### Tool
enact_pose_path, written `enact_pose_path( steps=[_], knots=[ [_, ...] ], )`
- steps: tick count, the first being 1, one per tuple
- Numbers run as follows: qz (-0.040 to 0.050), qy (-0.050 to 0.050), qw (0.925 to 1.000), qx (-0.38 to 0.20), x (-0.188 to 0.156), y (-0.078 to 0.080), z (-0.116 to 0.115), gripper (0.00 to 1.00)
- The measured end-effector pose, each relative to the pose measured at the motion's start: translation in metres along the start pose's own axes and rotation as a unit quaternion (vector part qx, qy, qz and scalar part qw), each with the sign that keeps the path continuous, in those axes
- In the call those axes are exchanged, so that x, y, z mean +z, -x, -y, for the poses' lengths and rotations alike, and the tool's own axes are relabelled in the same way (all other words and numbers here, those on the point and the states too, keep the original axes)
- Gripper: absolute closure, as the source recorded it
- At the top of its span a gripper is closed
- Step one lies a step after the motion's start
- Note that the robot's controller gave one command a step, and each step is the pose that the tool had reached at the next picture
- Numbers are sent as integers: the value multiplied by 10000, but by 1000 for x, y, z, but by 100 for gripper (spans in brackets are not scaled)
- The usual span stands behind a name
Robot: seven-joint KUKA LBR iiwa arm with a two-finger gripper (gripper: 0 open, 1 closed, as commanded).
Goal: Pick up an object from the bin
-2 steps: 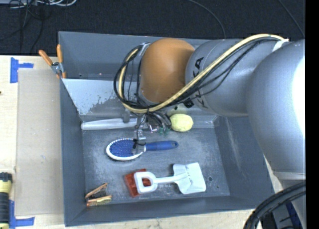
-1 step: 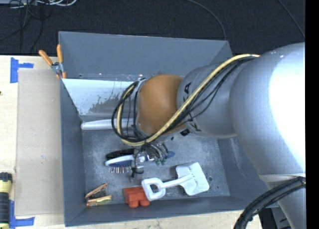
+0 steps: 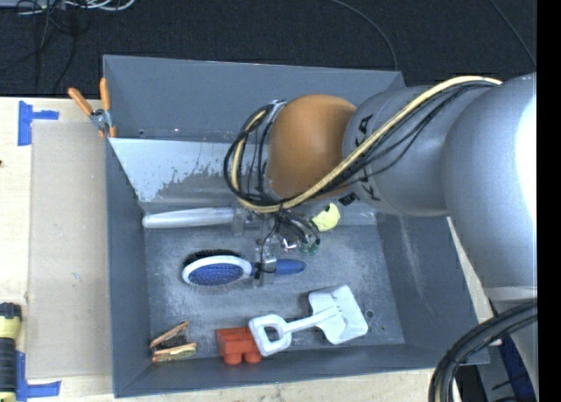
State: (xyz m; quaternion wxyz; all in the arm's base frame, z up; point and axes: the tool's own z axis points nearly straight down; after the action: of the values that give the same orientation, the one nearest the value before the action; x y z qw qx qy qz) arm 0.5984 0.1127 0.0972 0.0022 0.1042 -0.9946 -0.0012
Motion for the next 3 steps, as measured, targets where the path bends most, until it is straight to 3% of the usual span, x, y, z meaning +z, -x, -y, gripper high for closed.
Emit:
enact_pose_path(
  steps=[1,2,3],
  knots=[
    [-16,-18,10000,20,13,6,-37,0],
    [-7,32,10000,0,22,-25,-58,0],
    [-33,-13,10000,54,24,-43,-24,0]
  ],
)
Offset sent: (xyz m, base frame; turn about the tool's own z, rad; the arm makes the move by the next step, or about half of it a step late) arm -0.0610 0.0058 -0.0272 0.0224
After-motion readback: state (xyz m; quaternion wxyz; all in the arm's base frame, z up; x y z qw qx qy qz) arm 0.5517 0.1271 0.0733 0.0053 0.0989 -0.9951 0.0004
